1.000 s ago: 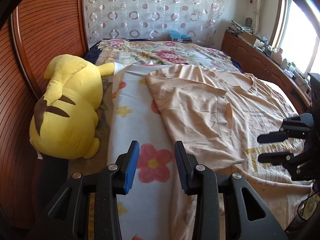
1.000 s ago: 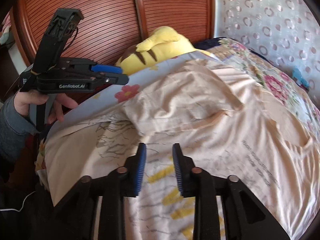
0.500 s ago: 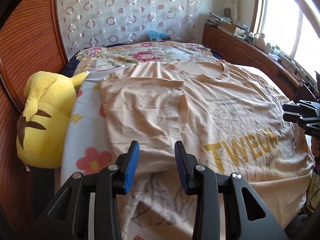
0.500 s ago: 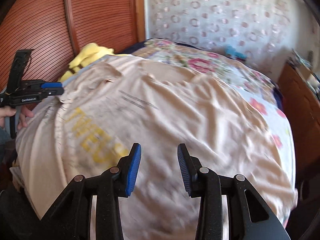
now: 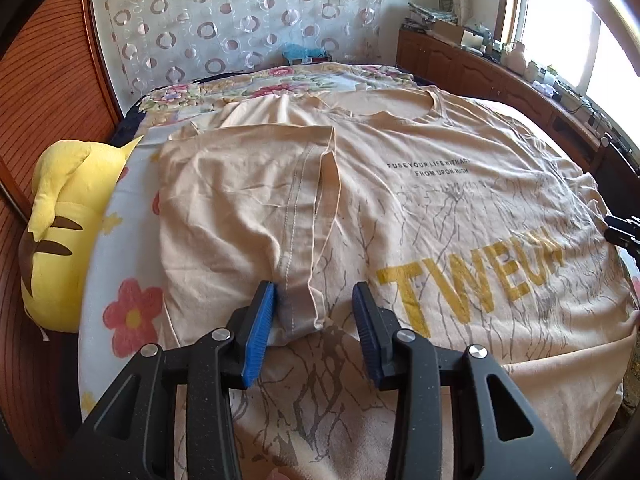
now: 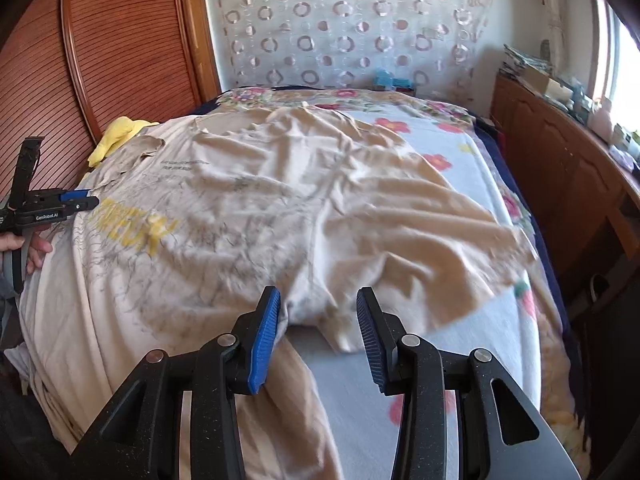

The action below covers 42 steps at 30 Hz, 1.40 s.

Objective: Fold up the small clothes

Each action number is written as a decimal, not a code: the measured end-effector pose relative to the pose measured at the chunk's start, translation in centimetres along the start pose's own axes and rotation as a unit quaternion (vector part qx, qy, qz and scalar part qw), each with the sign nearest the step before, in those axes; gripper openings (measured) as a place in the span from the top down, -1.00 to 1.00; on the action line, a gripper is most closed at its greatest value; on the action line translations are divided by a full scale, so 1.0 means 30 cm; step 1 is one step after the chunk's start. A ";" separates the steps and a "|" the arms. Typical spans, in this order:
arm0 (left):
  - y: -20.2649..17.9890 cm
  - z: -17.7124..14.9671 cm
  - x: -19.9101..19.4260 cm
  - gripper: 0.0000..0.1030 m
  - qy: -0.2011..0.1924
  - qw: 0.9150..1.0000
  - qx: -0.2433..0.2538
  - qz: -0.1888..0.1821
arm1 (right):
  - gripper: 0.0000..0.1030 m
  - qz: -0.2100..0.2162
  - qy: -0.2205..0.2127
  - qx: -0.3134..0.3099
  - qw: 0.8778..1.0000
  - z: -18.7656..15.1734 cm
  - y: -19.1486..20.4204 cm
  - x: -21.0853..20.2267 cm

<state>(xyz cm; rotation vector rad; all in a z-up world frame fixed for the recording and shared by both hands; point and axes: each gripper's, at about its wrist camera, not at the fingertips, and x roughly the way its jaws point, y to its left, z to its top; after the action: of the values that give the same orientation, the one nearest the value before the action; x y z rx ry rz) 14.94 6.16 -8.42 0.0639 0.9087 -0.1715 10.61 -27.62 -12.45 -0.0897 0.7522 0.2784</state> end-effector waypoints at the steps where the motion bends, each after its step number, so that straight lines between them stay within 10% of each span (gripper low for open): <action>1: 0.001 0.000 0.000 0.19 -0.001 1.000 0.001 0.001 | 0.20 -0.002 0.000 0.005 1.000 -0.009 -0.026 -0.014; 26: -0.028 -0.009 0.001 0.05 -0.013 1.000 0.002 -0.001 | 0.16 -0.070 0.016 0.058 0.996 0.051 -0.167 -0.048; 31: -0.026 -0.007 0.003 0.04 -0.013 1.000 0.002 -0.001 | 0.92 -0.055 0.017 0.018 0.998 0.063 -0.149 -0.035; 42: -0.024 -0.005 0.005 0.04 -0.013 1.000 0.003 0.000 | 0.98 -0.071 -0.027 0.022 0.997 0.105 -0.232 -0.169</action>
<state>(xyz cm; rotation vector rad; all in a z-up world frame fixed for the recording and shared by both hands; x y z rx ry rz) 14.78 5.45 -8.60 0.0665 0.8832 -0.1743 11.14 -34.85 -6.81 -0.0924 0.6948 0.1284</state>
